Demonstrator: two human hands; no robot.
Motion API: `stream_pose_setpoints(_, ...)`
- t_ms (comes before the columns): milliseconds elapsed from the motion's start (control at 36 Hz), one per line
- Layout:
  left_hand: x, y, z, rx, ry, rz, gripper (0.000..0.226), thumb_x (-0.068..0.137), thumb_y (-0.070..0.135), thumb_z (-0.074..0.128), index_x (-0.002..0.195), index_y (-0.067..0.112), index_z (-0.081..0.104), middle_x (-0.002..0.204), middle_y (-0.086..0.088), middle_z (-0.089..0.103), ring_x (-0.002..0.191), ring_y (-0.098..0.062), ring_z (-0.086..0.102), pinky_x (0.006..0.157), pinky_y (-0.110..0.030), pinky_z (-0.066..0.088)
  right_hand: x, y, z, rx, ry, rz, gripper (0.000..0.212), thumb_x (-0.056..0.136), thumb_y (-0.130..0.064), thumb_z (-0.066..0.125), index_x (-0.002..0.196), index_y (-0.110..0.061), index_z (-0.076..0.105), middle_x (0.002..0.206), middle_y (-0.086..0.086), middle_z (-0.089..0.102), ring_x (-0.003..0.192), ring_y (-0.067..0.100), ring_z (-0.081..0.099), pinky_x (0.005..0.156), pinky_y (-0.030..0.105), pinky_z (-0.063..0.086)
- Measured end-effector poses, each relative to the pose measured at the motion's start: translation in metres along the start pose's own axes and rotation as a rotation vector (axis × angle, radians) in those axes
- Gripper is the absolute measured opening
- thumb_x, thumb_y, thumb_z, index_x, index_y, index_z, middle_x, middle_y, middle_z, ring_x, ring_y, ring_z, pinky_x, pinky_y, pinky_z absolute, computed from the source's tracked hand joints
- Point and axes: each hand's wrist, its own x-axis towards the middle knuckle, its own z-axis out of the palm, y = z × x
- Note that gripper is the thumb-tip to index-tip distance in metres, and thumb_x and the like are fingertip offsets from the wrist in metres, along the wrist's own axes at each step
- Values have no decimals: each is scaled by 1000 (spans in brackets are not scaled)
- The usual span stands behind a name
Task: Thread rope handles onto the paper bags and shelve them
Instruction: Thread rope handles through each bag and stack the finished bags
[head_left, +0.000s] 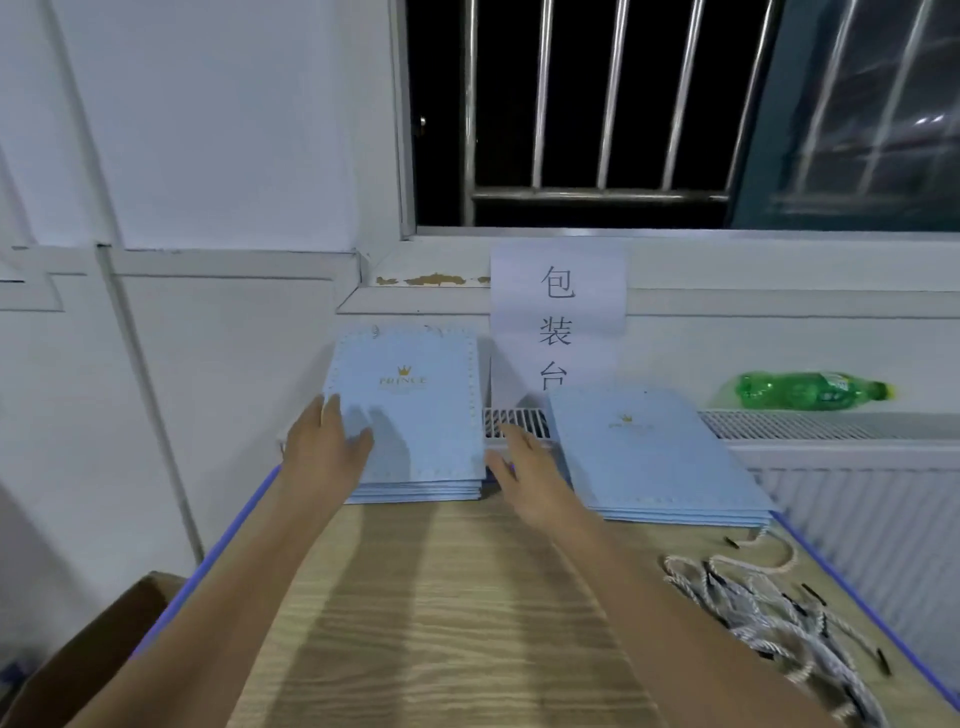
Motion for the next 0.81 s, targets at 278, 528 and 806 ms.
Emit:
stream_pose_setpoints(278, -55, 146, 83, -70, -258, 346, 46, 95, 30, 51, 132, 4, 45, 142, -12, 38, 133, -25, 34, 105, -31, 28, -62, 89, -96, -401, 269, 171, 47, 98, -26, 46, 138, -2, 40, 147, 15, 35, 136, 28, 31, 108, 33, 28)
stream_pose_setpoints(528, -78, 175, 125, -247, -614, 5, 69, 93, 45, 46, 147, 10, 20, 148, -11, 31, 132, -32, 36, 102, -37, 34, -97, 133, -124, -322, 206, 597, 79, 90, -57, 45, 140, 2, 29, 142, 19, 36, 133, 33, 31, 109, 40, 25)
stream_pose_setpoints(806, -80, 179, 113, -495, -581, -115, 56, 98, 27, 40, 148, 13, 17, 143, -9, 36, 112, -20, 41, 87, -26, 30, -79, 131, -122, -34, 435, 549, 44, 89, -44, 54, 98, 0, 53, 100, 15, 54, 104, 28, 48, 86, 36, 37)
